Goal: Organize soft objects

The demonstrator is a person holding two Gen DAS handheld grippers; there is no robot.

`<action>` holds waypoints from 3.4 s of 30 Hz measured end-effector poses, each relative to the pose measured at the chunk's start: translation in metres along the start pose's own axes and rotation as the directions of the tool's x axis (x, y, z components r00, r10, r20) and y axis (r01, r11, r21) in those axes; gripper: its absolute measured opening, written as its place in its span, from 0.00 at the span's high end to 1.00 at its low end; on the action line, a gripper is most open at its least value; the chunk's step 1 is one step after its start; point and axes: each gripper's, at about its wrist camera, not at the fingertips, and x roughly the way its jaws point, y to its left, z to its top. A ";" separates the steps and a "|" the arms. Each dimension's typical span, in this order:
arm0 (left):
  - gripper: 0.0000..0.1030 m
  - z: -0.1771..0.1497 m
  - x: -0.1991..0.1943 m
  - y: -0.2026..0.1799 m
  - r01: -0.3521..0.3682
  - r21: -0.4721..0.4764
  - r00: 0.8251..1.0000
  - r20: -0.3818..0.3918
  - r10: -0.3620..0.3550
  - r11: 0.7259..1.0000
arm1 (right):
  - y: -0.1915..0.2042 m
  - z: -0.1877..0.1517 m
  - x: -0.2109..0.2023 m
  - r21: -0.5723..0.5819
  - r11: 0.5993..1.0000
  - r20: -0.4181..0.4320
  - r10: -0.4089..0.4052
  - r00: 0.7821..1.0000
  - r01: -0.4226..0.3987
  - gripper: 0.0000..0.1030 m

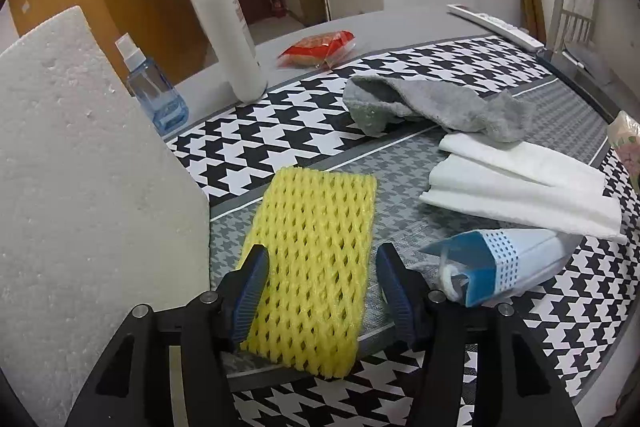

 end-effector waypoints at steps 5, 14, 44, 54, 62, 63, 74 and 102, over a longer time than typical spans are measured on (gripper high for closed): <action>0.49 -0.001 0.001 0.008 0.044 -0.056 0.999 -0.004 -0.045 0.997 | 0.001 0.000 0.000 0.002 1.000 0.002 -0.002 1.000 0.002 0.73; 0.91 -0.004 -0.006 0.009 0.005 -0.061 0.999 0.048 -0.002 0.998 | 0.002 -0.001 -0.003 0.006 1.000 0.003 -0.010 1.000 0.010 0.73; 0.91 -0.021 -0.108 0.000 0.118 0.013 0.923 0.368 -0.114 0.993 | 0.041 0.003 -0.039 0.001 0.995 0.095 -0.100 0.991 0.100 0.73; 0.91 -0.038 -0.134 0.009 0.165 -0.011 0.877 0.460 -0.142 0.986 | 0.067 0.001 -0.052 0.032 0.991 0.189 -0.137 0.972 0.133 0.73; 0.91 -0.046 -0.147 0.023 0.198 -0.034 0.865 0.475 -0.158 0.980 | 0.093 0.011 -0.054 -0.005 0.987 0.214 -0.158 0.964 0.163 0.73; 0.91 -0.046 -0.148 0.023 0.194 -0.036 0.864 0.479 -0.154 0.980 | 0.097 0.013 -0.055 -0.008 0.987 0.220 -0.154 0.963 0.159 0.73; 0.91 -0.049 -0.161 0.030 0.208 -0.009 0.838 0.517 -0.174 0.978 | 0.111 0.025 -0.061 -0.021 0.987 0.273 -0.145 0.951 0.157 0.73; 0.91 -0.063 -0.200 0.078 0.141 -0.140 0.787 0.617 -0.025 0.980 | 0.175 0.068 -0.056 -0.157 0.988 0.330 0.054 0.943 -0.002 0.73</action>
